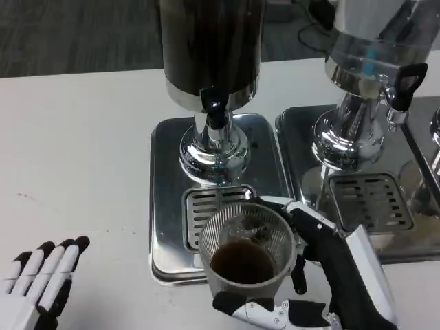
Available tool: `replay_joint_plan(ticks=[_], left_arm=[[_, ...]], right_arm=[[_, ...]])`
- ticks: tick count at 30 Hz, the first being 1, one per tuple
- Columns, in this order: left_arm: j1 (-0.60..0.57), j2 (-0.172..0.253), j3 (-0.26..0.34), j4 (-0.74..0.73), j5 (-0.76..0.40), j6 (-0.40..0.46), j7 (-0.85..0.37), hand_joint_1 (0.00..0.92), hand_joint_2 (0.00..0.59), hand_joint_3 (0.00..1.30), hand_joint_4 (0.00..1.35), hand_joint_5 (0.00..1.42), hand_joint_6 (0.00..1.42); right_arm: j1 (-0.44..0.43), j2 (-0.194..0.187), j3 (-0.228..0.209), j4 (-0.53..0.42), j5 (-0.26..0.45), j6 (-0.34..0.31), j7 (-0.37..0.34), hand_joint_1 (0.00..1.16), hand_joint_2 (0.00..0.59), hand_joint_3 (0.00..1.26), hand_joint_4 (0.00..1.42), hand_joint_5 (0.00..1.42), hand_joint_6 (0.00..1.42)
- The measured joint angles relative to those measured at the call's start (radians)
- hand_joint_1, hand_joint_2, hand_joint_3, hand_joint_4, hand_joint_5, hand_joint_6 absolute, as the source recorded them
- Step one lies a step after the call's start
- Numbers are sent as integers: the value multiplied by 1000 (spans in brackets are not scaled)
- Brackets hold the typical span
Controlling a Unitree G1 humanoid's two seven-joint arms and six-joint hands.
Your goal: Grasp the cup under the faucet to collect the drink, then remove the cup.
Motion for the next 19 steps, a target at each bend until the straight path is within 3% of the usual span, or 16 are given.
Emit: replay_joint_plan(ticks=[19], left_arm=[[-18,-5,-2,3,-12,10,0,0,79,0,0,0,0]], right_arm=[[6,10,-8,0,5,-1,0,954,176,497,628,875,1287]])
